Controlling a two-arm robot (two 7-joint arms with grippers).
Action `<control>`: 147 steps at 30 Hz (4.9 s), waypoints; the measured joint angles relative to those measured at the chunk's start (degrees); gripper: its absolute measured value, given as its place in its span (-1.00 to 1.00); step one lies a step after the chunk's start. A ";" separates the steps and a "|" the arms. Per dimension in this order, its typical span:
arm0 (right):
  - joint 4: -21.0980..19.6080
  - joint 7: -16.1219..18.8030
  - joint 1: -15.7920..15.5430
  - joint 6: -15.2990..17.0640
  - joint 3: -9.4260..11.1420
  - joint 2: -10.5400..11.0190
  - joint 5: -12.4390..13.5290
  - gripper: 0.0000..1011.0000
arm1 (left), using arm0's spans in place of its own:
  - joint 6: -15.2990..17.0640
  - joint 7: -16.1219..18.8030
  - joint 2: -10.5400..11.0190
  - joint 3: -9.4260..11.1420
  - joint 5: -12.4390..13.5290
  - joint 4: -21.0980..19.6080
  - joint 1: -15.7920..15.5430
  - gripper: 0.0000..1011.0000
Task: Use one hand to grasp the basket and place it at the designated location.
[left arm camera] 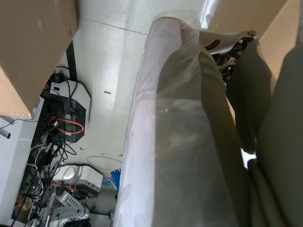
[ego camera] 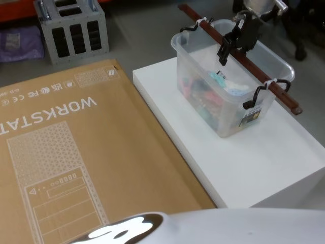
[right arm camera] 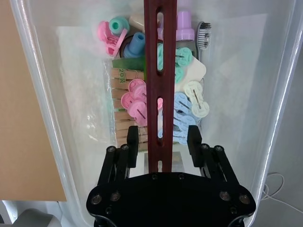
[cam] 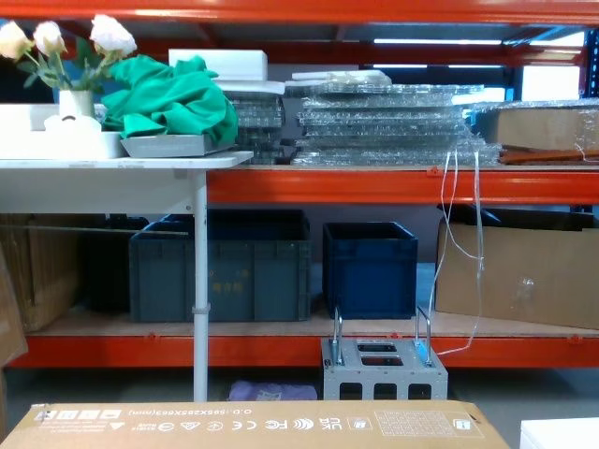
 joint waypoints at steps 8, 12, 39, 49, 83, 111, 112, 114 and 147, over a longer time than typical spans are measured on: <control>-0.29 -0.23 -0.13 0.15 0.19 0.51 0.30 -0.17 | 0.00 0.00 0.00 0.00 0.00 0.00 0.00 -1.00; -0.69 -0.50 -0.26 0.30 0.41 0.89 0.40 -0.44 | 0.00 0.00 0.00 0.00 0.00 0.00 0.00 -1.00; -8.14 -0.89 -1.06 0.93 3.29 5.79 1.78 -0.53 | 0.00 0.00 0.00 0.00 0.00 0.00 0.00 -1.00; -15.19 -0.52 -0.26 1.36 6.31 9.89 3.00 -0.53 | 0.00 0.00 0.00 0.00 0.00 0.00 0.00 -1.00; -31.78 1.36 5.14 -6.17 7.93 8.71 3.34 -0.53 | 0.00 0.00 0.00 0.00 0.00 0.00 0.00 -1.00; -38.17 5.46 8.20 -20.04 1.56 0.58 9.68 -0.53 | 0.00 0.00 0.00 0.00 0.00 0.00 0.00 -1.00; -38.55 5.47 8.33 -20.64 1.21 0.14 9.81 -0.53 | 0.00 0.00 0.00 0.00 0.00 0.01 0.00 -1.00; -39.06 5.50 8.47 -21.37 0.78 -0.44 9.90 -0.53 | 0.00 0.00 0.00 0.00 0.00 0.00 0.00 -1.00; -42.78 -4.10 3.45 -29.82 -9.74 -8.68 -0.83 -0.53 | 0.00 0.00 0.00 0.00 0.00 0.00 0.00 -1.00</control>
